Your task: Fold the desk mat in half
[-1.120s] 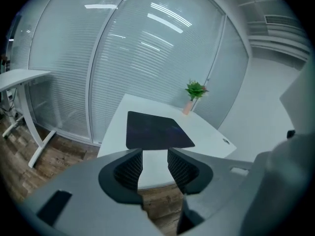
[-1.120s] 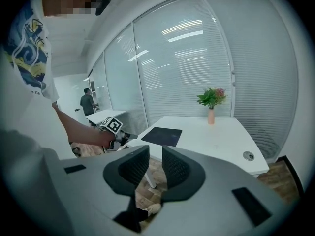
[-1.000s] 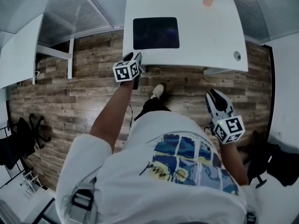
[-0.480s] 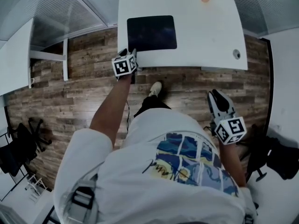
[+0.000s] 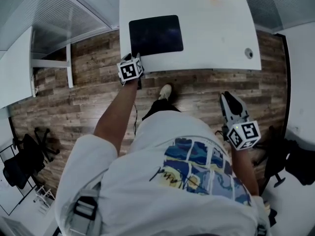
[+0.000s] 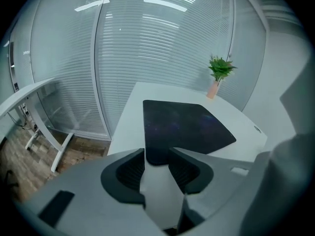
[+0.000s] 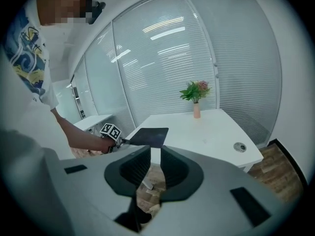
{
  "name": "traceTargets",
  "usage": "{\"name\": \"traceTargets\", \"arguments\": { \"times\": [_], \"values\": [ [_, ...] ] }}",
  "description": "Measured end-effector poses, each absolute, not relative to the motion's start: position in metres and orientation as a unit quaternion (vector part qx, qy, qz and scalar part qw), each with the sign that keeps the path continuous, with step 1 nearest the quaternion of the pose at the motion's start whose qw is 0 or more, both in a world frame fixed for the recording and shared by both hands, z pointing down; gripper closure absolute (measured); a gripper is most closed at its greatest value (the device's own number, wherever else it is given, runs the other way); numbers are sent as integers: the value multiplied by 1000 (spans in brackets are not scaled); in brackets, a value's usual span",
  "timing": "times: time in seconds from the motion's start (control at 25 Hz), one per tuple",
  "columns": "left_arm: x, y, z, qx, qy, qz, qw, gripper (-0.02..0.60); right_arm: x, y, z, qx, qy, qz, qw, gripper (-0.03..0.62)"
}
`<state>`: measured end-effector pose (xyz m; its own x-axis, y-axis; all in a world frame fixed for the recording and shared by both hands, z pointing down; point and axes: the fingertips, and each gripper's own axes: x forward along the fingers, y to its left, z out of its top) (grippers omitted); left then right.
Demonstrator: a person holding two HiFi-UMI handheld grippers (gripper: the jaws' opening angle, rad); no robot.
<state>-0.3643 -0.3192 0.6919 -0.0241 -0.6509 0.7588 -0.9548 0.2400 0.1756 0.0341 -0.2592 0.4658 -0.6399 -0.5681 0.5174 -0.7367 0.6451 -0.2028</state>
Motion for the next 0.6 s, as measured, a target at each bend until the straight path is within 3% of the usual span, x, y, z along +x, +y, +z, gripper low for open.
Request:
{"name": "traceTargets", "arguments": {
  "times": [0.36,0.6],
  "values": [
    [-355,-321,689,578,-689,200,388,523,42,-263,468,376,-879,208,205,539],
    [-353,-327,679,570,-702,194,381,546,46,-264,468,380,-877,212,203,544]
  ]
}}
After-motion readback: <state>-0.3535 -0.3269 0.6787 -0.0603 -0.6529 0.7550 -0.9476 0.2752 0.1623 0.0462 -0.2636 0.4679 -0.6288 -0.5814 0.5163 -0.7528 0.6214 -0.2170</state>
